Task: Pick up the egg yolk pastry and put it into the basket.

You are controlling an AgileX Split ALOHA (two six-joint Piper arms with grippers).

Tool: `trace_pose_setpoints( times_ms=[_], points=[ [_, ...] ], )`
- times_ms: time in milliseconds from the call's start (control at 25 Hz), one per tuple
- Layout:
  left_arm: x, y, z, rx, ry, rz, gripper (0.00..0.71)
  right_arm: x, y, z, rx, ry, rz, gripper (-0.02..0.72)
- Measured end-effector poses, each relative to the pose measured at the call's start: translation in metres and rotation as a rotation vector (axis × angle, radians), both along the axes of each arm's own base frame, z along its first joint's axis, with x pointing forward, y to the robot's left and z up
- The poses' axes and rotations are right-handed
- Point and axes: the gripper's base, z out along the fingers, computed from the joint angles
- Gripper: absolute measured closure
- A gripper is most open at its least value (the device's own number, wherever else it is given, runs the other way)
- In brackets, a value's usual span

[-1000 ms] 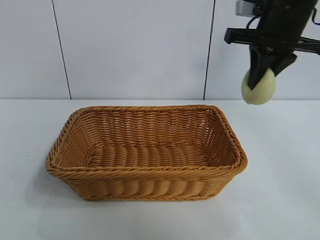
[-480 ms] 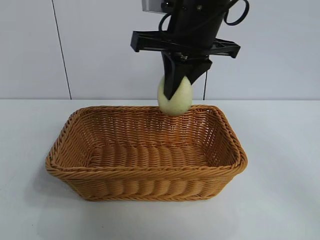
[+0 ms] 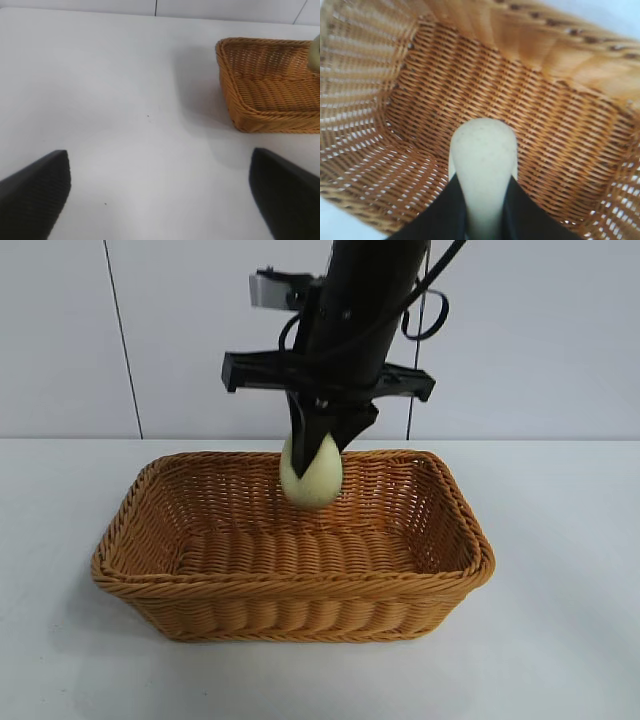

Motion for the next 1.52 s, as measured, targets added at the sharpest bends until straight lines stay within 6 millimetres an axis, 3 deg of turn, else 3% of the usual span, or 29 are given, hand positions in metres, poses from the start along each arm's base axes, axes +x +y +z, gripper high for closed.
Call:
trace_pose_setpoints(
  times_ms=[200, 320, 400, 480, 600, 720, 920, 1200, 1400, 1520],
  points=[
    [0.0, 0.0, 0.0, 0.0, 0.0, 0.0, 0.015, 0.009, 0.005, -0.036, -0.013, 0.015, -0.01, 0.608],
    [0.0, 0.0, 0.0, 0.0, 0.0, 0.0, 0.015, 0.011, 0.006, -0.04, -0.009, 0.005, -0.012, 0.601],
    [0.0, 0.0, 0.0, 0.0, 0.0, 0.0, 0.015, 0.011, 0.006, -0.04, -0.008, 0.002, -0.013, 0.557],
    [0.0, 0.0, 0.0, 0.0, 0.0, 0.0, 0.015, 0.01, 0.006, -0.04, -0.012, 0.012, -0.011, 0.426],
    [0.0, 0.0, 0.0, 0.0, 0.0, 0.0, 0.015, 0.008, 0.005, -0.04, -0.024, 0.032, -0.007, 0.148],
    [0.0, 0.0, 0.0, 0.0, 0.0, 0.0, 0.015, 0.006, 0.005, -0.035, -0.043, 0.066, 0.004, 0.041],
    [0.0, 0.0, 0.0, 0.0, 0.0, 0.0, 0.015, 0.015, 0.01, 0.003, -0.058, 0.047, 0.034, 0.014],
    [0.0, 0.0, 0.0, 0.0, 0.0, 0.0, 0.015, 0.033, 0.013, 0.059, -0.028, -0.13, 0.004, 0.011],
    [0.0, 0.0, 0.0, 0.0, 0.0, 0.0, 0.015, 0.04, 0.002, 0.063, -0.058, -0.16, -0.016, 0.008],
    [0.0, 0.0, 0.0, 0.0, 0.0, 0.0, 0.015, 0.053, -0.02, 0.063, -0.079, -0.168, -0.065, 0.008]
  ],
)
